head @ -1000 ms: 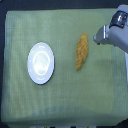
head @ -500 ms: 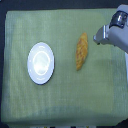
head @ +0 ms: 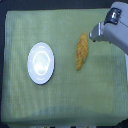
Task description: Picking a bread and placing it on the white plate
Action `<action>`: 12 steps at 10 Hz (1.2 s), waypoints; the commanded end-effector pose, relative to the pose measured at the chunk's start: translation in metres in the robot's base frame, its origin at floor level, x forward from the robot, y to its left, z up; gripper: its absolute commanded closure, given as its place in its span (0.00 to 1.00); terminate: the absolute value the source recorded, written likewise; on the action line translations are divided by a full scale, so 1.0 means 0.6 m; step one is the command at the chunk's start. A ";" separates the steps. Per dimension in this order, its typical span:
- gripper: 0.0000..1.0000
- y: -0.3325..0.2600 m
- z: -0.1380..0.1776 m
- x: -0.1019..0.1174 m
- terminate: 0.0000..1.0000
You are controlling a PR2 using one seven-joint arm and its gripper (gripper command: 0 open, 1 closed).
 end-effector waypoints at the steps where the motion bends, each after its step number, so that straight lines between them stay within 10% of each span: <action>1: 0.00 0.084 -0.063 0.033 0.00; 7: 0.00 0.152 -0.184 0.087 0.00; 12: 0.00 0.154 -0.259 0.051 0.00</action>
